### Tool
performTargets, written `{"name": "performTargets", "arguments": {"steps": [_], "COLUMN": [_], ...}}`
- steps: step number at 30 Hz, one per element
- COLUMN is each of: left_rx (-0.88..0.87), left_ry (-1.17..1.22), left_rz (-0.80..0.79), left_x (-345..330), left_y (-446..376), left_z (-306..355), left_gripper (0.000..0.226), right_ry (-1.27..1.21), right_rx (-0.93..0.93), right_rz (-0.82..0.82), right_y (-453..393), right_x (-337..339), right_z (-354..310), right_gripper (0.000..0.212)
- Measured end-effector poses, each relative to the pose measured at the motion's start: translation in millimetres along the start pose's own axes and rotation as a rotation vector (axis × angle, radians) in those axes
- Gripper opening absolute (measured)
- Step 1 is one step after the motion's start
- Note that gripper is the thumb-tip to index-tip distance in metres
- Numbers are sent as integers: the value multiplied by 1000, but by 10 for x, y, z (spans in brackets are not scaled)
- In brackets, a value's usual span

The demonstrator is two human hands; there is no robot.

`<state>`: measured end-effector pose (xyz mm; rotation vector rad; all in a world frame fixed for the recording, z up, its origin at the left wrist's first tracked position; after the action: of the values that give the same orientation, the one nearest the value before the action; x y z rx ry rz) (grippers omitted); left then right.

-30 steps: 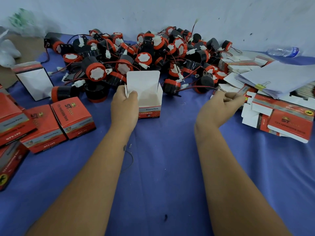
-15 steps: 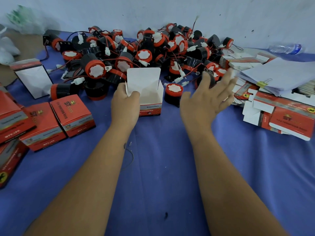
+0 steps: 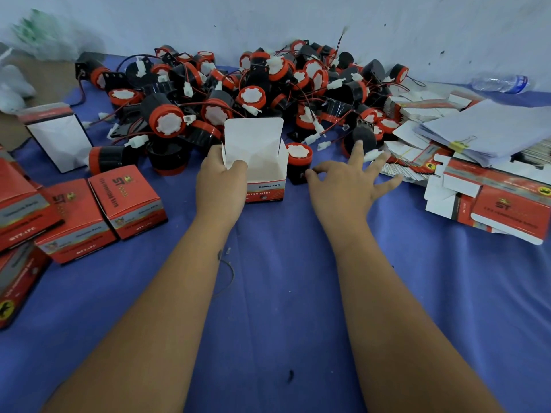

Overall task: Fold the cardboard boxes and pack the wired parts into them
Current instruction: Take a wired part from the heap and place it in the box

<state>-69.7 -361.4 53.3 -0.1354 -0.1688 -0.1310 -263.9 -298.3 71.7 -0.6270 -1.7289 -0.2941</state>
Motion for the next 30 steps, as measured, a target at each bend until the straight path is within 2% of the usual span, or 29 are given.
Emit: {"name": "performTargets", "arguments": {"steps": [3, 9, 11, 13, 15, 17, 19, 21, 24, 26, 30], "left_rx": [-7, -23, -23, -26, -26, -23, -17, -17, -47, -82, -80], "left_ry": [-12, -93, -39, 48, 121, 176, 196, 194, 193, 198, 215], "left_rz": [-8, -52, -74, -66, -48, -51, -67, -75, -86, -99, -96], "left_x": [-2, -52, -65, -53, -26, -14, -15, -24, -40, -51, -46], "left_y": [-1, 34, 77, 103, 117, 118, 93, 55, 26, 33, 26], "left_z": [-2, 12, 50, 85, 112, 112, 86, 60, 32, 31, 32], "left_gripper": [25, 18, 12, 13, 16, 19, 19, 21, 36, 30, 35], "right_ry": [63, 82, 27, -145, -400, -627, -791, -868, -770, -608, -433], "right_rx": [40, 72, 41, -8, -47, -7, 118, 269, 510, 611, 564], "right_rz": [4, 10, -4, 18, 143, 355, 569, 668, 613, 503, 359], "right_y": [32, 25, 6, -10, 13, 126, 275, 388, 481, 514, 459], "right_x": [-10, -23, -41, -4, 121, 299, 466, 563, 565, 463, 289], "right_z": [-56, -119, -80, -6, 80, 95, 45, -61, -318, -486, -551], "right_gripper": [32, 14, 11, 14, 10, 13, 17, 16, 15, 15, 11]}}
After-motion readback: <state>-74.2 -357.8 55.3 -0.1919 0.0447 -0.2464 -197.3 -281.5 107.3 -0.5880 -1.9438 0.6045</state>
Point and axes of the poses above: each hand's wrist, its own y-axis away from the middle knuckle, its own x-axis out of the back of the hand, z = x × y, the point moved 6 cm from there along -y, towards the middle knuckle, and after that the axes turned 10 degrees about -z, right-handed, at the moved point
